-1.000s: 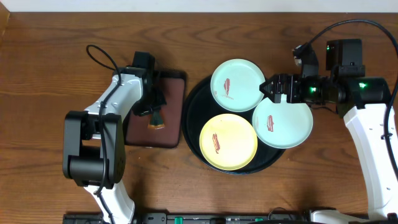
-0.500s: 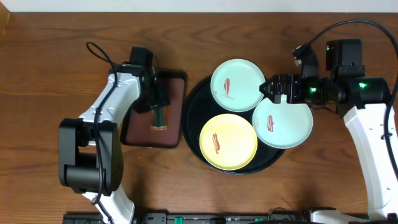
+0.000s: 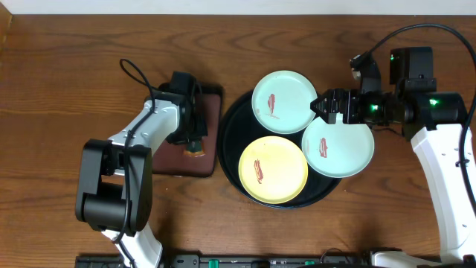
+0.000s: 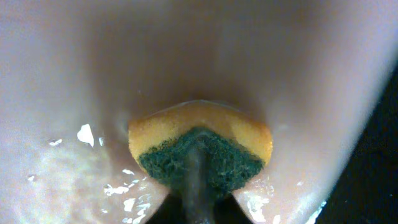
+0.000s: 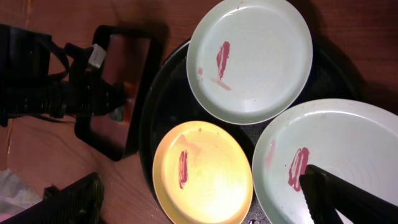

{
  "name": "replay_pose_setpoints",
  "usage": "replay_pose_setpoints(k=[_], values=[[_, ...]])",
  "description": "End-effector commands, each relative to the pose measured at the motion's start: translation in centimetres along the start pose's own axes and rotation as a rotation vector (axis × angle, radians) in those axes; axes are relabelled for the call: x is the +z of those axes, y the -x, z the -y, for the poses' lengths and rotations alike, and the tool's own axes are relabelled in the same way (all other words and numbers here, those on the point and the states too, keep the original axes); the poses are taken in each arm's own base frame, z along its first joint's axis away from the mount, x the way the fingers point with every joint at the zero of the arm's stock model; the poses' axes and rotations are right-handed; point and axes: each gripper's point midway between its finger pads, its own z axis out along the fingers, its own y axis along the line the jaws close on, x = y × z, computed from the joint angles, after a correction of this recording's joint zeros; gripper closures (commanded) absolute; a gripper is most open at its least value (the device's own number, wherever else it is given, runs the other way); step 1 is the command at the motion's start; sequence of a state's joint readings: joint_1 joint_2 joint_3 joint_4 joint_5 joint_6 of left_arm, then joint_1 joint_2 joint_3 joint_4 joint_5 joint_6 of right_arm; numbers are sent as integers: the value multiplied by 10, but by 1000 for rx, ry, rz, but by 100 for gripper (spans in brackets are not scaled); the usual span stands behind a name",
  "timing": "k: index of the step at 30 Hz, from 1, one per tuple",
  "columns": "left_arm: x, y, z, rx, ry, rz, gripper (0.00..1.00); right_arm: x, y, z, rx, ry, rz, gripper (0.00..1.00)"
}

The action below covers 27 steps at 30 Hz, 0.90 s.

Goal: Clean dirty plates on tray and stack at the side
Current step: 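Grasp the green-orange sponge with the left gripper and lift it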

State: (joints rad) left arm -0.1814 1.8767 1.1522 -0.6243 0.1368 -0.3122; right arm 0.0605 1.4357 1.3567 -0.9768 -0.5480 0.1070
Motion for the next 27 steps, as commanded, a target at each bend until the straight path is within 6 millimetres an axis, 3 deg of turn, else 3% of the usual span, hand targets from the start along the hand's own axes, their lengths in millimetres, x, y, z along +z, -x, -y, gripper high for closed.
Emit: replay_pose_setpoints(k=[1, 4, 5, 7, 8, 10, 17, 19, 25, 27], values=[[-7, -2, 9, 5, -41, -20, 93, -5, 4, -6, -2, 6, 14, 1], [-29, 7, 18, 7, -67, 0, 92, -5, 4, -6, -2, 6, 14, 1], [-36, 10, 20, 9, -73, 15, 87, -5, 4, -6, -2, 6, 14, 1], [-49, 18, 24, 14, -88, 53, 56, -5, 4, -6, -2, 6, 14, 1], [-56, 20, 25, 16, -94, 75, 45, -5, 4, -6, -2, 6, 14, 1], [-57, 18, 24, 15, -90, 68, 40, -5, 4, -6, -2, 6, 14, 1], [-31, -10, 20, 25, -56, -25, 41, -5, 6, 1, -3, -32, 20, 1], [-21, -16, 21, 35, -51, -40, 46, -5, 6, 3, -3, -42, 22, 1], [-1, -23, 22, 48, -42, -66, 87, -5, 12, 3, -19, -45, 45, 1], [0, -21, 22, 48, -40, -58, 89, -4, 16, 3, -28, -45, 60, 1]])
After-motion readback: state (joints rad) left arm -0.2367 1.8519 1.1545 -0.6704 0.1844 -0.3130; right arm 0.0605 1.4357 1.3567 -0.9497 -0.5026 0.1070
